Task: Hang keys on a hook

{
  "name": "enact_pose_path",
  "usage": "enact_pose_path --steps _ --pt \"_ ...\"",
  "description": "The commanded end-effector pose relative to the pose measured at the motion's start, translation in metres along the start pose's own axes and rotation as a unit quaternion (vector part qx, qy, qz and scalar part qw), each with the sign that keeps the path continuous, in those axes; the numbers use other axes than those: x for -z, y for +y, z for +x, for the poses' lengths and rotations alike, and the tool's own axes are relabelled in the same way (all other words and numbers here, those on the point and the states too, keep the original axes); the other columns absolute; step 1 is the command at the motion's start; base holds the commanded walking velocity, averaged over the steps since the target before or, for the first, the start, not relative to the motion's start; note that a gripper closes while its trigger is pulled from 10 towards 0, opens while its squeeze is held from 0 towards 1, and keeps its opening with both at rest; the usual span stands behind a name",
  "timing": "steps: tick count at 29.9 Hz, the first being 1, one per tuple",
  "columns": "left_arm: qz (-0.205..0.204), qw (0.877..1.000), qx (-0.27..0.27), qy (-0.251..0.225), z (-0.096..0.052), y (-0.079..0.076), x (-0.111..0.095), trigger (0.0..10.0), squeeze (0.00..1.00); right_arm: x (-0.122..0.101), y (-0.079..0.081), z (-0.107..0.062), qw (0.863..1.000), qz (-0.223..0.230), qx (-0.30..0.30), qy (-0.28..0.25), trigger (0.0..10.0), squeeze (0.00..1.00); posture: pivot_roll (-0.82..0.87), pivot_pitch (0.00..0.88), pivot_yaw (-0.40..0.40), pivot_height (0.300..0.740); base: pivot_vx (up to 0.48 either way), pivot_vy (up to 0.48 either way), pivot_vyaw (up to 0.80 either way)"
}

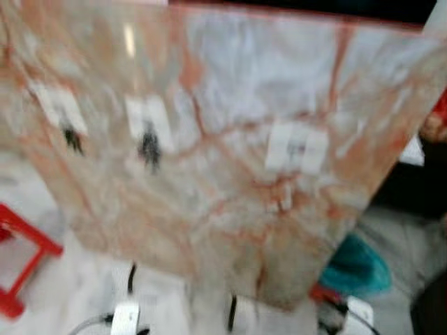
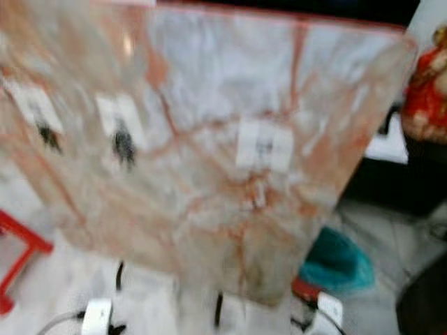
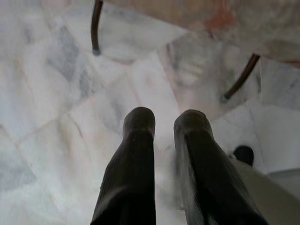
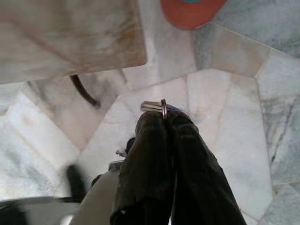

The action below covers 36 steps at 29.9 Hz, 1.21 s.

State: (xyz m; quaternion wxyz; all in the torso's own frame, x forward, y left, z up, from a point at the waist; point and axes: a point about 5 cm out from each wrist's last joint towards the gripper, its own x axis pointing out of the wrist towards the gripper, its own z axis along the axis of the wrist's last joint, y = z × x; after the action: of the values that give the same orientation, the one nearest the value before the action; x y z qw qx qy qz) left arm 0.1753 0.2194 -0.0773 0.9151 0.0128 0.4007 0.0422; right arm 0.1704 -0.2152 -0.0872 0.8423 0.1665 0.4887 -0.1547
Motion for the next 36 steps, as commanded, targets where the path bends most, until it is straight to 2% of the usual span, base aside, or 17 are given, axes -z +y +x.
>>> enact_pose_path --steps 1,26,36 --pt "-0.001 1.0 -0.002 0.015 -0.0033 0.0034 0.0097 10.0 0.0 -0.0033 0.0031 0.0004 1.0 0.003 -0.003 -0.006 10.0 0.0 0.0 0.007 -0.056 0.74 0.0 0.341 0.0" --pt "0.0 1.0 0.007 0.013 -0.0037 0.0018 0.0106 10.0 0.0 -0.0044 0.0076 0.0009 1.0 -0.001 -0.012 -0.006 10.0 0.0 0.0 0.012 -0.056 0.74 0.0 0.332 0.0" --pt "0.001 1.0 0.018 0.003 -0.0025 -0.0031 0.0067 10.0 0.0 -0.0133 0.0111 0.0013 1.0 0.011 -0.017 -0.02 10.0 0.0 -0.01 0.017 -0.052 0.74 0.0 0.0 0.0"
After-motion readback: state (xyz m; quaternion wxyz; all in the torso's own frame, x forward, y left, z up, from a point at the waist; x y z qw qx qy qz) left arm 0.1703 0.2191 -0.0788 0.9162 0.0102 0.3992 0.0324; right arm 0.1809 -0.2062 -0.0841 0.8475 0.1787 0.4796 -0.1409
